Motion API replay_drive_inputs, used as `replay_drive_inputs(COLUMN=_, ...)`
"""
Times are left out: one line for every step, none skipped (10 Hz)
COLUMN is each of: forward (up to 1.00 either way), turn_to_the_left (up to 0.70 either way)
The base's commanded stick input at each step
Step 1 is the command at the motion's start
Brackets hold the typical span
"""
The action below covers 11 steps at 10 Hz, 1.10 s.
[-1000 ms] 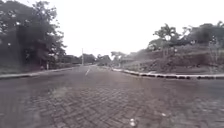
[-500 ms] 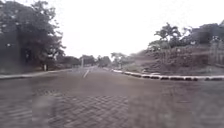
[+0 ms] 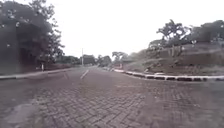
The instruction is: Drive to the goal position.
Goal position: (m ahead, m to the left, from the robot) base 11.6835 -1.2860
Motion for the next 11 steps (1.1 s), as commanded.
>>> replay_drive_inputs(forward=1.00, turn_to_the_left=0.31)
replay_drive_inputs(forward=1.00, turn_to_the_left=0.04)
replay_drive_inputs(forward=1.00, turn_to_the_left=0.00)
replay_drive_inputs(forward=1.00, turn_to_the_left=0.00)
replay_drive_inputs(forward=1.00, turn_to_the_left=0.00)
replay_drive_inputs(forward=1.00, turn_to_the_left=0.00)
replay_drive_inputs(forward=1.00, turn_to_the_left=0.00)
replay_drive_inputs(forward=1.00, turn_to_the_left=0.00)
replay_drive_inputs(forward=1.00, turn_to_the_left=0.00)
replay_drive_inputs(forward=1.00, turn_to_the_left=0.00)
replay_drive_inputs(forward=1.00, turn_to_the_left=0.00)
